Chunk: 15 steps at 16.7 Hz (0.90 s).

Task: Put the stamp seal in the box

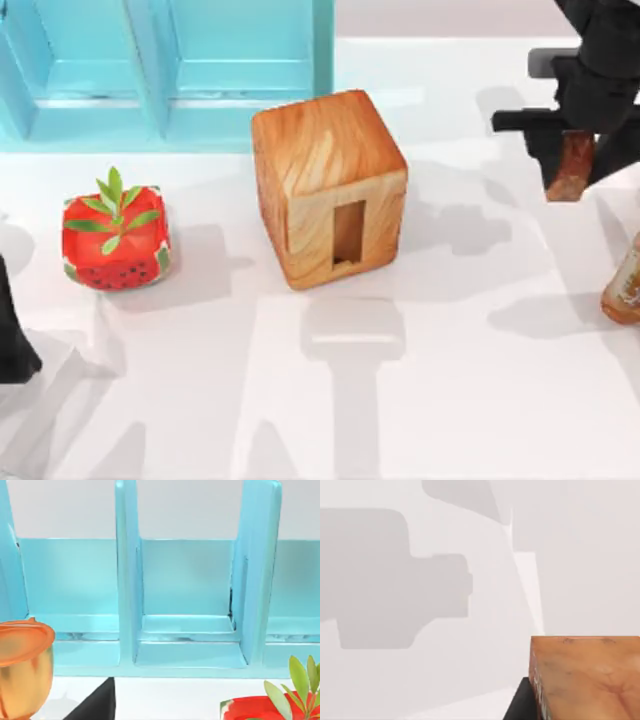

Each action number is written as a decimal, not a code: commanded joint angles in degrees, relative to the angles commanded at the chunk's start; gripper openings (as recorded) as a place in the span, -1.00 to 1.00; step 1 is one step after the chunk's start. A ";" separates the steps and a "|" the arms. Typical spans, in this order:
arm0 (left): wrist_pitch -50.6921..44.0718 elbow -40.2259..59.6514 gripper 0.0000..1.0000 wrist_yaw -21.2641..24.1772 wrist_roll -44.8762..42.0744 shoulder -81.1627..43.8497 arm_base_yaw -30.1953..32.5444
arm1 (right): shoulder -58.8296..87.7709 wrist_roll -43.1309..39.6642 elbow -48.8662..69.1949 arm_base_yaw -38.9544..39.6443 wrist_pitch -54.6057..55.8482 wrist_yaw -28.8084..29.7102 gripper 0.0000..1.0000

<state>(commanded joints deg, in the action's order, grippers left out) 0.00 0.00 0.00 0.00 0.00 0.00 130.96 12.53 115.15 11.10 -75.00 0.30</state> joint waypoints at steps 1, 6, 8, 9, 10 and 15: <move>0.00 0.00 1.00 0.00 0.00 0.00 0.00 | -0.41 -0.01 2.00 -0.05 -2.24 0.00 -1.00; 0.00 0.00 1.00 0.00 0.00 0.00 0.00 | -1.23 -0.11 4.91 -0.02 -5.28 -0.05 -1.00; 0.00 0.00 1.00 0.00 0.00 0.00 0.00 | -1.12 -0.15 4.70 0.02 -5.14 -0.08 -1.00; 0.00 0.00 1.00 0.00 0.00 0.00 0.00 | -1.59 -0.84 4.18 -0.69 -5.14 -0.09 -1.00; 0.00 0.00 1.00 0.00 0.00 0.00 0.00 | -2.45 -2.12 3.24 -1.97 -5.13 -0.09 -1.00; 0.00 0.00 1.00 0.00 0.00 0.00 0.00 | -11.27 -16.67 -6.22 -16.32 -4.58 -0.12 -1.00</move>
<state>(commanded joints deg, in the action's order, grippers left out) 0.00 0.00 0.00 0.00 0.00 0.00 119.69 -4.14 108.93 -5.22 -79.58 0.18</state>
